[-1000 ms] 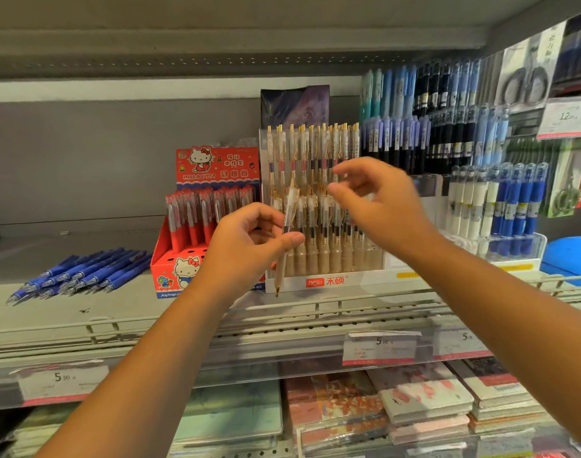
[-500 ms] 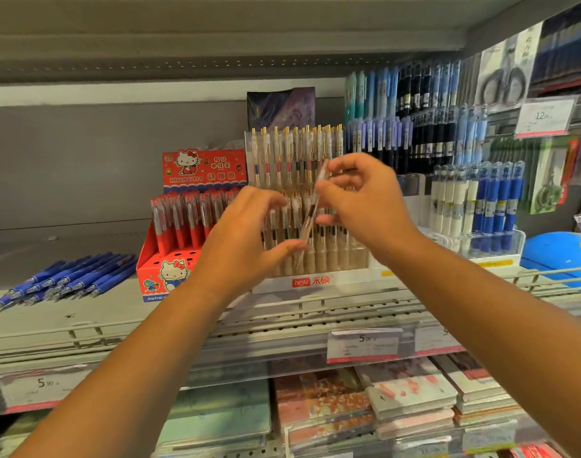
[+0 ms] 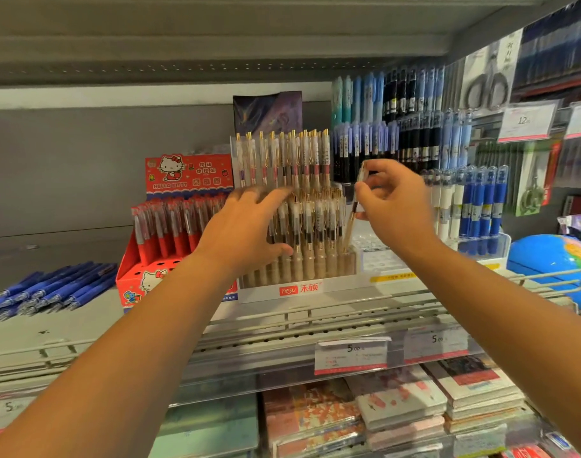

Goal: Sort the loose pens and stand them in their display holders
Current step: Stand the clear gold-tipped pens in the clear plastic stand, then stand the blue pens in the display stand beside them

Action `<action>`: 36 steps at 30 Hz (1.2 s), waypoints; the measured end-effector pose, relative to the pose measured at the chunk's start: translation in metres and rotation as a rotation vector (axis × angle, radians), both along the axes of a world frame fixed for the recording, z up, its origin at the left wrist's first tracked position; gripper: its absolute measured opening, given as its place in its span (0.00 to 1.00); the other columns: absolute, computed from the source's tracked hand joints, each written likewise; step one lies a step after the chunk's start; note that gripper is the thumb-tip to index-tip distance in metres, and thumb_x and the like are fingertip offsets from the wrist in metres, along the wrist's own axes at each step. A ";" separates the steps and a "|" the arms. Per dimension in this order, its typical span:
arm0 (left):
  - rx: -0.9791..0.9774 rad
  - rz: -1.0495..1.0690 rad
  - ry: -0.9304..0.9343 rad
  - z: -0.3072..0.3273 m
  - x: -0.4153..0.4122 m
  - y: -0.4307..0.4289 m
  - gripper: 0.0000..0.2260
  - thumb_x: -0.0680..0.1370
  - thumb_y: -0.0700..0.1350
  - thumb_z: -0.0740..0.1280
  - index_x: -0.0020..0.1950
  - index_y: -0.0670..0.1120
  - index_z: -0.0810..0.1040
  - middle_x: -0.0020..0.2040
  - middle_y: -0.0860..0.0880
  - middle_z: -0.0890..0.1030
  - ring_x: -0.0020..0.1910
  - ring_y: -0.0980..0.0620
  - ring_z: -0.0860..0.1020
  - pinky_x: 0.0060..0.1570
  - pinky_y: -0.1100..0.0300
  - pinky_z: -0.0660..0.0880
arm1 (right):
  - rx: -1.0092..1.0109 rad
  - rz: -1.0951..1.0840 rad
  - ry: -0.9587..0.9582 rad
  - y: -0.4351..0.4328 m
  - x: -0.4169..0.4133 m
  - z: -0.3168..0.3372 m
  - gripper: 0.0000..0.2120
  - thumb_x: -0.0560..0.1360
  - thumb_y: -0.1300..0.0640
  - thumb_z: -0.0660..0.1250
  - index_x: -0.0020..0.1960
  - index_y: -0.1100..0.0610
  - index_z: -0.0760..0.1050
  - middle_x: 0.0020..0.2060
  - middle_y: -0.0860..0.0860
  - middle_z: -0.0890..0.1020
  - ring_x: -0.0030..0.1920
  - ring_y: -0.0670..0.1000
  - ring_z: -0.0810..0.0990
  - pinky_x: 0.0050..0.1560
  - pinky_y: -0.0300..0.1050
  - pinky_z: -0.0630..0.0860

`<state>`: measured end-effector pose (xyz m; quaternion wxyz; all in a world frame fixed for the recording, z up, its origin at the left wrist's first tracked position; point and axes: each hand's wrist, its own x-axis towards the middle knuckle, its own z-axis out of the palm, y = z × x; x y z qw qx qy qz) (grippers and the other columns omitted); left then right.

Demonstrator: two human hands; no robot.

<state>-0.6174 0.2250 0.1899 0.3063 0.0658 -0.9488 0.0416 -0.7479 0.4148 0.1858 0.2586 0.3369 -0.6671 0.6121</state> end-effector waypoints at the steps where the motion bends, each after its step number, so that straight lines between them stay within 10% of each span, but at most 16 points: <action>1: -0.001 0.001 0.005 0.000 -0.001 -0.001 0.42 0.70 0.60 0.75 0.78 0.58 0.56 0.75 0.46 0.66 0.74 0.40 0.62 0.68 0.39 0.69 | 0.021 -0.007 0.008 -0.001 -0.001 -0.002 0.15 0.78 0.60 0.68 0.64 0.53 0.76 0.41 0.46 0.80 0.41 0.48 0.83 0.42 0.53 0.84; 17: 0.011 0.016 0.019 -0.005 -0.006 -0.003 0.42 0.70 0.61 0.75 0.78 0.60 0.55 0.75 0.45 0.66 0.75 0.38 0.60 0.69 0.39 0.68 | 0.248 0.017 -0.036 -0.008 -0.006 -0.019 0.09 0.75 0.60 0.71 0.54 0.54 0.75 0.37 0.46 0.77 0.39 0.53 0.82 0.42 0.56 0.83; 29: 0.179 -0.062 0.002 0.006 0.013 -0.003 0.39 0.74 0.58 0.73 0.78 0.62 0.53 0.80 0.49 0.53 0.78 0.43 0.56 0.71 0.43 0.64 | 0.167 -0.015 0.042 0.001 0.016 -0.023 0.28 0.77 0.55 0.70 0.74 0.48 0.65 0.56 0.48 0.75 0.55 0.46 0.75 0.55 0.42 0.74; 36: 0.406 -0.047 0.119 -0.006 0.086 -0.016 0.27 0.75 0.55 0.73 0.72 0.57 0.68 0.70 0.56 0.71 0.65 0.58 0.68 0.62 0.59 0.66 | 0.268 0.390 0.078 -0.026 0.071 -0.015 0.18 0.77 0.60 0.68 0.66 0.51 0.75 0.52 0.44 0.81 0.52 0.41 0.79 0.52 0.34 0.77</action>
